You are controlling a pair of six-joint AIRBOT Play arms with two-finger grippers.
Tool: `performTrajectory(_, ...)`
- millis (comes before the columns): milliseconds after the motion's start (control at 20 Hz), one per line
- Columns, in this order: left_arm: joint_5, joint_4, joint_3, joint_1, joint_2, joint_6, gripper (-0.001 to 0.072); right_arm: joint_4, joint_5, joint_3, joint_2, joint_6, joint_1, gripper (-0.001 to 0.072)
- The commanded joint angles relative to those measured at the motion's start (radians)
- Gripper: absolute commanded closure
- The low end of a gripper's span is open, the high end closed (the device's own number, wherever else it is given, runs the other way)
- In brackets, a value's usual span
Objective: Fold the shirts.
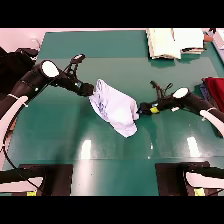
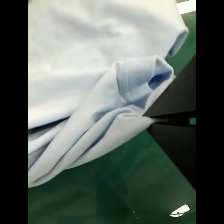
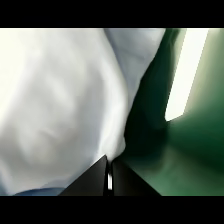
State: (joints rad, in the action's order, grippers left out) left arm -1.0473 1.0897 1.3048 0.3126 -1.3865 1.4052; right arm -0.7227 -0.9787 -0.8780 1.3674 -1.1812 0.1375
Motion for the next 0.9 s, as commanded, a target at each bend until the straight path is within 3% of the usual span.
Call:
performTrajectory(0, 0.018, 0.032, 0.005, -0.036, 0.064, 0.003, 0.0683, -0.088, -0.036, -0.109, -0.095, 0.012, -0.051, 0.0696)
performTrajectory(250, 0.048, 0.058, 0.051, -0.127, 0.27, 0.0, 0.0683, -0.275, -0.171, -0.344, -0.309, 0.012, -0.148, 0.0696)
performTrajectory(600, 0.024, 0.116, 0.296, -0.128, 0.588, -0.012, 0.0683, -0.3, -0.216, -0.648, -0.58, 0.011, -0.285, 0.0697)
performTrajectory(850, 0.007, 0.115, 0.5, -0.128, 0.679, -0.019, 0.0683, -0.298, -0.253, -0.849, -0.642, -0.008, -0.438, 0.0697)
